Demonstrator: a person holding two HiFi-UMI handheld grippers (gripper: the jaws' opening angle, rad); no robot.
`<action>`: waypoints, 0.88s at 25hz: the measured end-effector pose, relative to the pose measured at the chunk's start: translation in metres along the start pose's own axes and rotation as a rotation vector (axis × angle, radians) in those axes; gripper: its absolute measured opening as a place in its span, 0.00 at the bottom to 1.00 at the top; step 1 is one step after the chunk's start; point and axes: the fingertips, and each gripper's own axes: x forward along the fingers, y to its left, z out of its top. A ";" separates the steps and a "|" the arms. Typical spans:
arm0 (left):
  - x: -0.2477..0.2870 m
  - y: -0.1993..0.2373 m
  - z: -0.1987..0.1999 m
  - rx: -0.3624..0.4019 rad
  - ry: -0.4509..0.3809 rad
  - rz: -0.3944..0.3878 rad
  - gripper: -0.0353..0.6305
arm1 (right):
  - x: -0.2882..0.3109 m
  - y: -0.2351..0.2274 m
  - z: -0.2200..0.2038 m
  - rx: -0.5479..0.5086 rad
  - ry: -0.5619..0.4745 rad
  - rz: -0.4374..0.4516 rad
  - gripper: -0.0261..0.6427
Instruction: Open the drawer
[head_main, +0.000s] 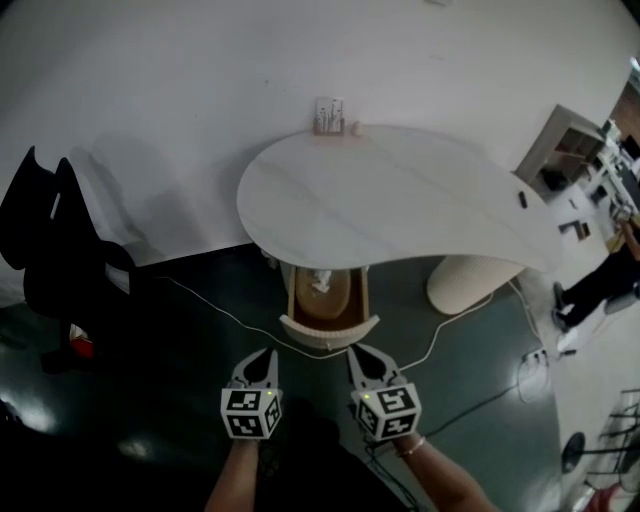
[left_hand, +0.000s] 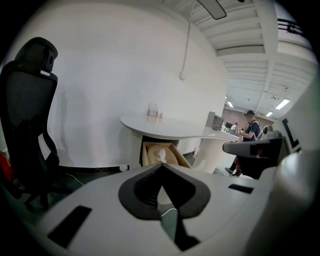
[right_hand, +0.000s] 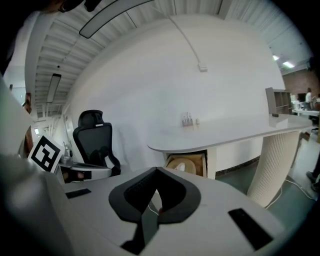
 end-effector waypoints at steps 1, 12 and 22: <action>-0.003 0.000 0.003 0.001 -0.006 0.002 0.06 | -0.004 0.001 0.003 0.001 -0.008 0.002 0.05; -0.028 -0.009 0.031 0.020 -0.069 0.001 0.06 | -0.040 -0.002 0.038 0.015 -0.102 -0.015 0.04; -0.037 -0.025 0.048 0.054 -0.101 -0.007 0.06 | -0.060 -0.015 0.045 0.037 -0.136 -0.055 0.04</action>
